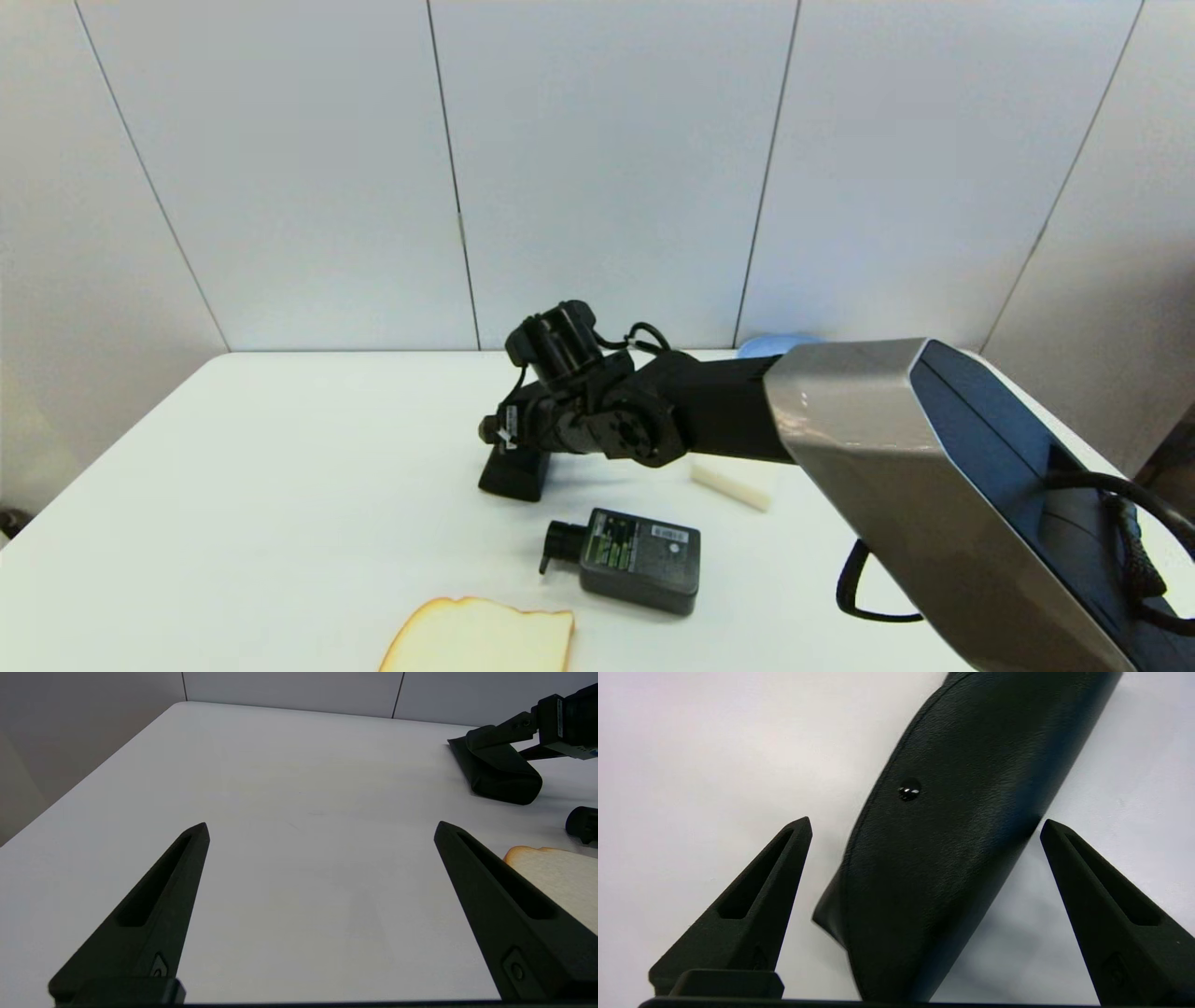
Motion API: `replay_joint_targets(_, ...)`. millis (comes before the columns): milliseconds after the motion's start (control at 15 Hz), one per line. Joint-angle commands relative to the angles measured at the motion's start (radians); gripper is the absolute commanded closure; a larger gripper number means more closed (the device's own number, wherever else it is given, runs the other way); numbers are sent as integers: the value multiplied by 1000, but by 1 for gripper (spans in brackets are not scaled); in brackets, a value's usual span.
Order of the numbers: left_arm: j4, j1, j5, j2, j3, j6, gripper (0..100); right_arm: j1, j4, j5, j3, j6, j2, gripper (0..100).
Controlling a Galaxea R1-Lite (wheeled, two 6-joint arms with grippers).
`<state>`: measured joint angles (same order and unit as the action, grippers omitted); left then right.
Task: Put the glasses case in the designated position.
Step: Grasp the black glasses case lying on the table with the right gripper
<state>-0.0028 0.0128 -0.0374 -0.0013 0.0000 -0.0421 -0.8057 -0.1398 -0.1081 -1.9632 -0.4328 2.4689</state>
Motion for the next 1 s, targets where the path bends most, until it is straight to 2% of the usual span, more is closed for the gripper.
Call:
replay_joint_targets(67, 1, 1, -1, 1, 0, -1, 0, -1, 2, -1, 0, 5, 16, 0)
replay_joint_targets(733, 1, 0, -1, 1, 0, -1, 0, 2, 23, -2, 0, 40, 45, 0)
replay_joint_targets(800, -2, 1, -1, 1, 0, -1, 0, 2, 23, -2, 0, 45, 48, 100)
replay_joint_targets(1000, -2, 0, -1, 1, 0, -1, 0, 0, 23, -2, 0, 52, 48, 100)
